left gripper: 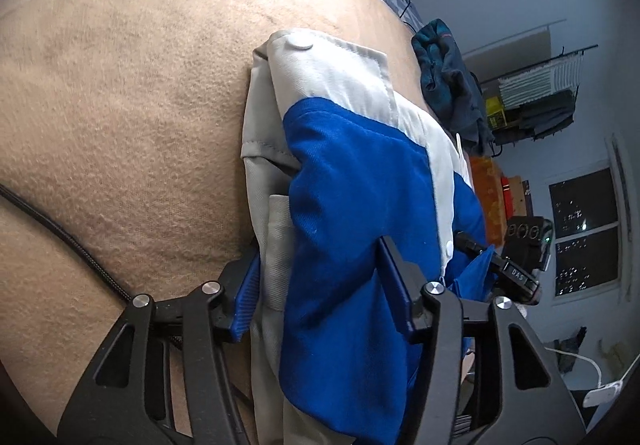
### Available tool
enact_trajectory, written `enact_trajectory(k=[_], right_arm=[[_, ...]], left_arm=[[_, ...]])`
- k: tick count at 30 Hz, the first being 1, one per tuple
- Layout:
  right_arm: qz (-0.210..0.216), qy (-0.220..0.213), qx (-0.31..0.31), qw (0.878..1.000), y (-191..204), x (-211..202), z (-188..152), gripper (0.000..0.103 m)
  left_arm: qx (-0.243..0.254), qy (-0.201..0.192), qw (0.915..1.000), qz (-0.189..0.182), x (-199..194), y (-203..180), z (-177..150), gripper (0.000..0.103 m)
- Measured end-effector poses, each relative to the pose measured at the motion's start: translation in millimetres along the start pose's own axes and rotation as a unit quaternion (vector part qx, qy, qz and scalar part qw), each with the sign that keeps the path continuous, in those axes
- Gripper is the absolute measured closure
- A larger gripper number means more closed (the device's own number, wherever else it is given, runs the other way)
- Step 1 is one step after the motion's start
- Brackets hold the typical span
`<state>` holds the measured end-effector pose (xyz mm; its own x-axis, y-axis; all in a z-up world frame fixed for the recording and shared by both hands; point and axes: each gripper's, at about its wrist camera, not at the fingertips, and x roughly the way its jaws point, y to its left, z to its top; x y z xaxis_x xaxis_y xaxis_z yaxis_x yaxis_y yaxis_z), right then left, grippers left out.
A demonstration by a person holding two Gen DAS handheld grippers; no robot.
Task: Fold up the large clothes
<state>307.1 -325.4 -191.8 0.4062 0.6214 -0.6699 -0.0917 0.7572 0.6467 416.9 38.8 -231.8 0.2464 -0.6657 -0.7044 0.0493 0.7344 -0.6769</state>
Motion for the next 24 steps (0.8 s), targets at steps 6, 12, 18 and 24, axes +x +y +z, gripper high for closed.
enact_trajectory(k=[6, 12, 18, 24], right_arm=[[-0.018, 0.003, 0.003, 1.000, 2, 2, 3, 0.055], [-0.003, 0.025, 0.004, 1.000, 0, 11, 6, 0.034], [-0.044, 0.024, -0.033, 0.998, 16, 13, 3, 0.055], [-0.099, 0.009, -0.073, 0.992, 45, 2, 2, 0.076]], left_arm=[[-0.052, 0.030, 0.9979, -0.025, 1, 16, 14, 0.040], [-0.049, 0.035, 0.9976, -0.036, 3, 24, 14, 0.035], [0.023, 0.014, 0.9992, 0.030, 9, -8, 7, 0.047], [0.087, -0.019, 0.9922, 0.087, -3, -39, -4, 0.060]])
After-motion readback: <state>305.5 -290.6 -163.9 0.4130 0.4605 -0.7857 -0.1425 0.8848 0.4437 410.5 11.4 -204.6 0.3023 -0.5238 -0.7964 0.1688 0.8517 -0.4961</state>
